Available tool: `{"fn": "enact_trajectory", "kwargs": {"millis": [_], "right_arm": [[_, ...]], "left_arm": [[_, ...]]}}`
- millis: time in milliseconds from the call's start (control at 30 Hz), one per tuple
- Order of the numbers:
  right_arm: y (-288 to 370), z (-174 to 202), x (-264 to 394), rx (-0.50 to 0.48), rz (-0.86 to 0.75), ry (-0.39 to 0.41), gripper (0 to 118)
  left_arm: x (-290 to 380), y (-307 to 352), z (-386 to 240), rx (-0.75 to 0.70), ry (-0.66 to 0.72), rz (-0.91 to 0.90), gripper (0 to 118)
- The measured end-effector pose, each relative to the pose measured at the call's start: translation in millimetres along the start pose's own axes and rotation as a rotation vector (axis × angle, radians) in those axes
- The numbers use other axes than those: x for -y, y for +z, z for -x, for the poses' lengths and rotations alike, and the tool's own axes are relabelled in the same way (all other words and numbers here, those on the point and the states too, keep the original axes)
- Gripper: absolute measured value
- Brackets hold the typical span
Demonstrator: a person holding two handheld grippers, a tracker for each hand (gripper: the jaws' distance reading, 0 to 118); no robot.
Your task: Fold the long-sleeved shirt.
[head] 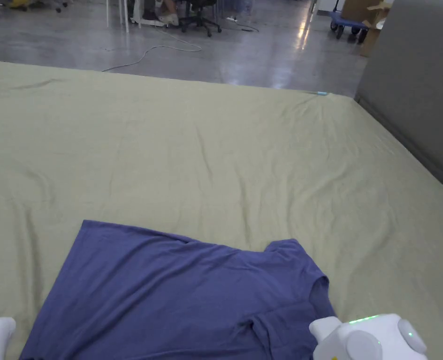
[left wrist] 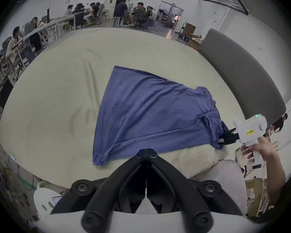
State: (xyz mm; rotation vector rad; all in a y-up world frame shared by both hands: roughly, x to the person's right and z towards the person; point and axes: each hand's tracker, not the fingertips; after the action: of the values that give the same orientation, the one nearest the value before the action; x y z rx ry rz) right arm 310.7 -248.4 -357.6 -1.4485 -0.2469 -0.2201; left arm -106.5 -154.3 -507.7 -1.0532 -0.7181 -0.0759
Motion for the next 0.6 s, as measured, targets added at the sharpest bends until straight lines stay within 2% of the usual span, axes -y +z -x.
{"fn": "enact_trajectory", "kwargs": {"millis": [33, 67, 100, 133, 167, 267, 300, 333, 367, 400, 500, 567, 600], "right_arm": [[18.9, 0.1, 2.4, 0.029, -0.071, 0.034, 28], [38.1, 3.9, 4.6, 0.1, -0.137, 0.039, 55], [56.4, 9.0, 8.4, 0.154, -0.212, 0.048, 89], [74.2, 13.1, 13.2, 0.145, -0.297, 0.064, 99], [87.9, 16.4, 16.9, 0.119, -0.359, 0.053, 99], [94.3, 17.4, 22.6, -0.017, -0.417, -0.096, 99], [88.3, 17.3, 23.7, -0.05, -0.398, -0.123, 85], [79.2, 15.1, 23.1, -0.075, -0.386, -0.151, 47], [70.1, 15.3, 21.3, -0.086, -0.367, -0.162, 0], [62.5, 16.8, 19.7, -0.01, -0.341, -0.145, 0], [40.4, 25.0, 14.3, -0.103, -0.315, -0.152, 0], [34.8, 28.1, 8.8, -0.13, -0.313, -0.156, 0], [38.1, 24.4, 9.1, -0.125, -0.31, -0.145, 0]], "left_arm": [[-1.6, -1.2, 0.2, -0.003, 0.0, 0.001, 0], [-3.1, -2.9, 0.6, -0.003, 0.0, 0.002, 0], [-5.2, -4.7, 0.4, -0.001, 0.0, 0.005, 0], [-6.9, -7.2, 0.2, 0.001, -0.002, 0.012, 0], [-8.2, -10.2, -0.7, 0.0, -0.006, 0.015, 0], [-12.6, -20.3, -2.2, -0.007, -0.012, 0.02, 0], [-13.9, -23.7, -1.7, -0.005, -0.009, 0.023, 0], [-15.5, -28.3, -1.2, -0.004, -0.003, 0.027, 0], [-17.3, -33.2, -1.0, -0.007, 0.003, 0.028, 0], [-19.7, -37.6, -0.6, -0.01, 0.006, 0.031, 0], [-37.0, -54.5, 4.3, -0.007, 0.019, 0.034, 0], [-62.4, -70.7, 10.2, 0.011, 0.019, 0.021, 0], [-79.1, -82.0, 14.1, 0.018, 0.011, 0.009, 25]]}}
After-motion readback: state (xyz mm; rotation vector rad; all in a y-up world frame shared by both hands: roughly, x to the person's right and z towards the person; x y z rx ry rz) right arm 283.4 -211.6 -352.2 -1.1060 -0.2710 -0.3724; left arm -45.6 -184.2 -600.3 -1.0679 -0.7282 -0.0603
